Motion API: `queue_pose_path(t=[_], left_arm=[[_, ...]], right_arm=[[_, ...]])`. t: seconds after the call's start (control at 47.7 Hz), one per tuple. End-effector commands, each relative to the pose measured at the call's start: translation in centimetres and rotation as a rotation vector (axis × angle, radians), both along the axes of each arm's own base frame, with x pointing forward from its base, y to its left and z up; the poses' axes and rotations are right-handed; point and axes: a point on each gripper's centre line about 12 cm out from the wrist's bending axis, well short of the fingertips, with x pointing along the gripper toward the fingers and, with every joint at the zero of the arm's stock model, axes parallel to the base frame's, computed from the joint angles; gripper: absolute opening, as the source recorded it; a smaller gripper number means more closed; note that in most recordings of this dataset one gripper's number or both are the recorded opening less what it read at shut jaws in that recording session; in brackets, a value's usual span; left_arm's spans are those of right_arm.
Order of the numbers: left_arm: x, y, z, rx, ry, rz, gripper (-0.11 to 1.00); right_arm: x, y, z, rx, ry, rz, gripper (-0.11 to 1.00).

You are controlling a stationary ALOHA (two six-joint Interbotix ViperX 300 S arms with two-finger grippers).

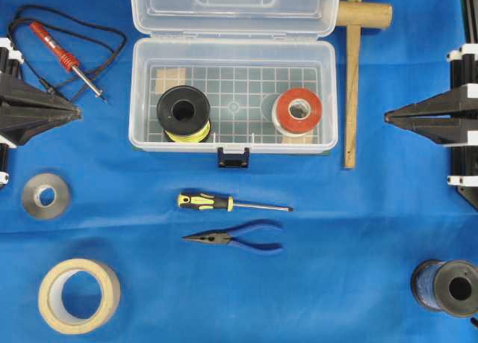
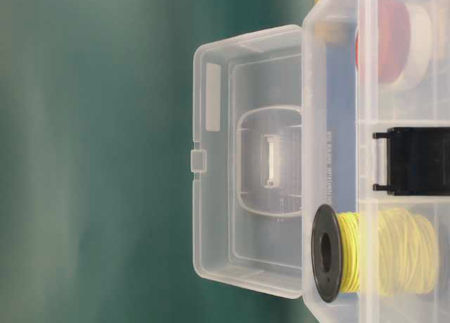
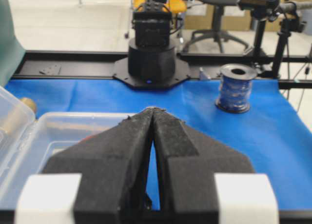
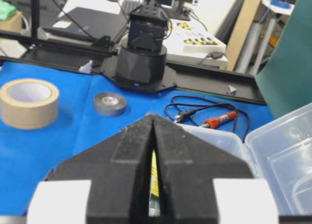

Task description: Close the tool box with the left arm.

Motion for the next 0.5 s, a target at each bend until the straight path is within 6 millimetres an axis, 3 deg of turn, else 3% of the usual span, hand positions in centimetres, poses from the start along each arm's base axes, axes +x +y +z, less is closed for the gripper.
queue_pose_path(t=[0.0,0.231,0.483], left_arm=[[0.4,0.2,0.5,-0.024,-0.011,0.011,0.0],[0.6,1.7,1.7,-0.011,-0.082,0.089,0.0],[0.7,6.5,3.7,0.021,-0.112,0.317,0.01]], right_arm=[[0.3,-0.1,1.6,-0.009,-0.043,-0.004,0.0],[0.5,-0.2,1.8,-0.01,-0.04,-0.012,0.0],[0.6,-0.4,1.4,-0.011,-0.017,-0.02,0.0]])
